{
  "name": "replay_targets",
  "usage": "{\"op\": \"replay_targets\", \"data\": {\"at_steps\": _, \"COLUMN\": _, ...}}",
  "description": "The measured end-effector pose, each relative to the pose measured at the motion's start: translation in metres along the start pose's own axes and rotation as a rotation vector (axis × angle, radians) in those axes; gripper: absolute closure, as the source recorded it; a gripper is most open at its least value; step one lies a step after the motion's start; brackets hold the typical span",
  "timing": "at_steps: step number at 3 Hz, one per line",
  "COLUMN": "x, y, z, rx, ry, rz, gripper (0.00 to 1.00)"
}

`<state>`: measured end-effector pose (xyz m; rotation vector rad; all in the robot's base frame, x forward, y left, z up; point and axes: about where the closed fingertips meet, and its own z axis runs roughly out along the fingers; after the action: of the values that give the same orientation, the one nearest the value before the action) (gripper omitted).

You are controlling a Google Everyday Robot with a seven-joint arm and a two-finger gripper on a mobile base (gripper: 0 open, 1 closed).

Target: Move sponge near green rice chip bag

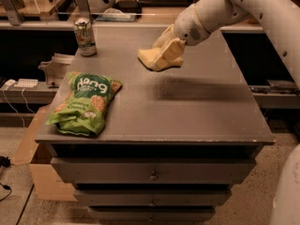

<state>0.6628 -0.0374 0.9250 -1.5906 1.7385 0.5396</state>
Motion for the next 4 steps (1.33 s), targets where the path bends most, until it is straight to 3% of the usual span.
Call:
{"op": "replay_targets", "data": {"at_steps": 1, "x": -0.035, "y": 0.039, "z": 0.012, "rx": -0.115, "ry": -0.115, "rz": -0.064, "gripper": 1.00}}
{"op": "replay_targets", "data": {"at_steps": 2, "x": -0.057, "y": 0.074, "z": 0.032, "rx": -0.222, "ry": -0.174, "rz": -0.117, "gripper": 1.00}}
{"op": "replay_targets", "data": {"at_steps": 4, "x": -0.076, "y": 0.109, "z": 0.065, "rx": -0.310, "ry": -0.203, "rz": -0.176, "gripper": 1.00}}
